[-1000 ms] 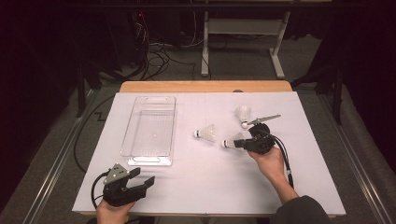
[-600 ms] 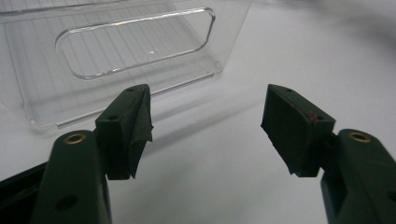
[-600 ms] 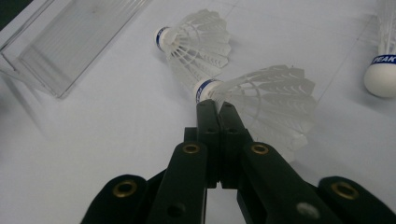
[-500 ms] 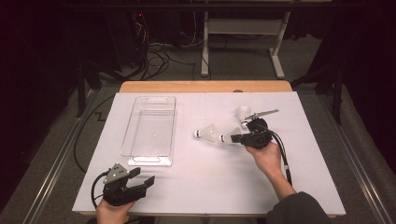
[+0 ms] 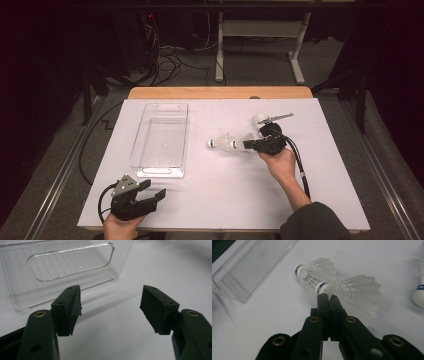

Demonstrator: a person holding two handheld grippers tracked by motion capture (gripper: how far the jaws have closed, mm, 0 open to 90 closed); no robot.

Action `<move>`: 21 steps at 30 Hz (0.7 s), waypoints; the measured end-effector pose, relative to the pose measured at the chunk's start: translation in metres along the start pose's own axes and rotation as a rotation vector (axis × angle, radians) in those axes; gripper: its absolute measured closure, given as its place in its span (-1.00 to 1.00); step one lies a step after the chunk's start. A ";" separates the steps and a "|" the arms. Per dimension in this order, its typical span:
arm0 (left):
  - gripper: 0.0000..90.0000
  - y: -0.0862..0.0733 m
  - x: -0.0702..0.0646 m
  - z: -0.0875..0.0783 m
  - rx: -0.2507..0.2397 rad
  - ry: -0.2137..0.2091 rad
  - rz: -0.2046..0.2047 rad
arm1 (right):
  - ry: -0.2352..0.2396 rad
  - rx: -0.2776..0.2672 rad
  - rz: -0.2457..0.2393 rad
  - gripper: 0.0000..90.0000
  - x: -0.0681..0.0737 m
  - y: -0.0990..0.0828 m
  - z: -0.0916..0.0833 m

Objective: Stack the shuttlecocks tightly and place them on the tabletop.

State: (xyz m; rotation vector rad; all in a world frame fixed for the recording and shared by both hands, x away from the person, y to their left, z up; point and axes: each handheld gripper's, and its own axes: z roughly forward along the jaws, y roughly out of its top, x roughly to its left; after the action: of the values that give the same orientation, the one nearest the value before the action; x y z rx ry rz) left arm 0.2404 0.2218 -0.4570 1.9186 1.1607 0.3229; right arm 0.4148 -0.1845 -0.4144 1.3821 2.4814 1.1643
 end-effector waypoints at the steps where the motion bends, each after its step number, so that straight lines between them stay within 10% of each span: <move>1: -0.25 0.000 0.000 0.000 0.000 0.000 0.000 | 0.002 0.000 -0.003 1.00 0.000 0.000 0.001; 21: -0.25 0.000 0.000 0.000 0.002 -0.002 0.001 | 0.036 -0.002 -0.004 1.00 0.008 0.013 0.016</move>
State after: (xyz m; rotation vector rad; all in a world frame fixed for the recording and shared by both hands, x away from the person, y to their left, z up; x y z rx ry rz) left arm 0.2410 0.2220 -0.4571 1.9211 1.1587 0.3201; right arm 0.4251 -0.1652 -0.4151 1.3674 2.5053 1.2004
